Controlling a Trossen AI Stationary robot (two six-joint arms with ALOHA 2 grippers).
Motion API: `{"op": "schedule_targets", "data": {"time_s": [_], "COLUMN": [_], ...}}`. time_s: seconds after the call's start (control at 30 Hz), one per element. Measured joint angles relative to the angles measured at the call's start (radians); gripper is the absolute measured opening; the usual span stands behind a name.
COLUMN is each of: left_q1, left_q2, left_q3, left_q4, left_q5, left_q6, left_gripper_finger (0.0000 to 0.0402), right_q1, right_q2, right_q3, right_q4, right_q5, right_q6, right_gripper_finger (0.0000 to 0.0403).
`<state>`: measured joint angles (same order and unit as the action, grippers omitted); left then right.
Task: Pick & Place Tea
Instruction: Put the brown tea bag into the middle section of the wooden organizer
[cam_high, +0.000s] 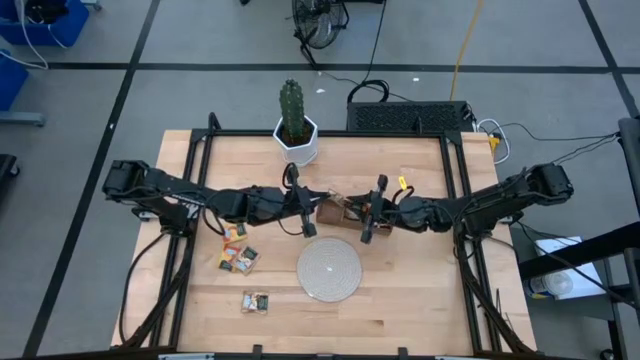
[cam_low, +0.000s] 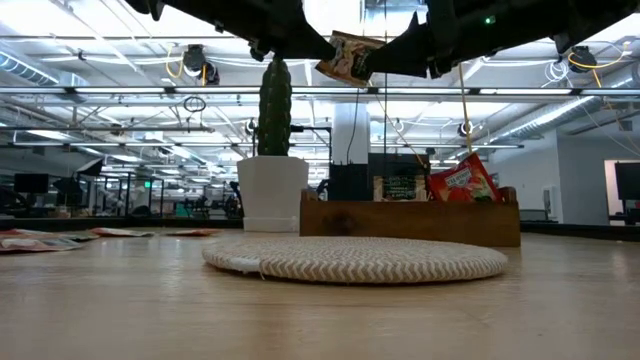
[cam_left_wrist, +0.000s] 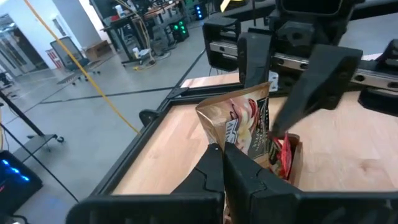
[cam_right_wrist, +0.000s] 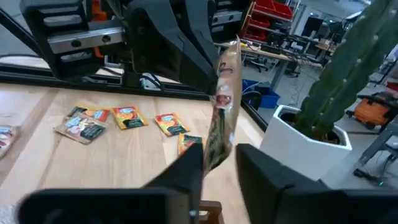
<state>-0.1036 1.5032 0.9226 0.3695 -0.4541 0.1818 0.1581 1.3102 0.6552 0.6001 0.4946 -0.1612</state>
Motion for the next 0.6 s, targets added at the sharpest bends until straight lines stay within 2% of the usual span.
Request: {"op": "schedule_targets", "data": {"time_s": [0.07,0.13,0.33,0.43,0.6], "left_q1": [0.0,0.0,-0.003,-0.013,-0.035], "left_q2": [0.0,0.0,0.0,-0.031,-0.12], "left_q3": [0.0,0.0,0.0,0.0,0.001], "left_q4": [0.0,0.0,-0.002,-0.063,-0.198], "left_q5": [0.002,0.011,0.017,0.011,0.005], "left_q6": [0.0,0.0,-0.021,-0.02,-0.038], "left_gripper_finger": [0.0,0.0001,0.0022,0.0034,0.0046], "right_q1": [0.0,0.0,0.01,0.031,0.071], "right_q2": [0.0,0.0,-0.015,-0.044,-0.064], "right_q3": [0.0,0.0,0.001,0.03,0.171], "right_q4": [-0.001,0.001,-0.004,-0.113,-0.472], "right_q5": [-0.006,-0.054,-0.125,-0.095,0.004], "right_q6": [-0.019,-0.038,-0.036,-0.036,-0.022], "right_gripper_finger": [0.0047,0.0013,0.0001,0.0001,0.0001]}}
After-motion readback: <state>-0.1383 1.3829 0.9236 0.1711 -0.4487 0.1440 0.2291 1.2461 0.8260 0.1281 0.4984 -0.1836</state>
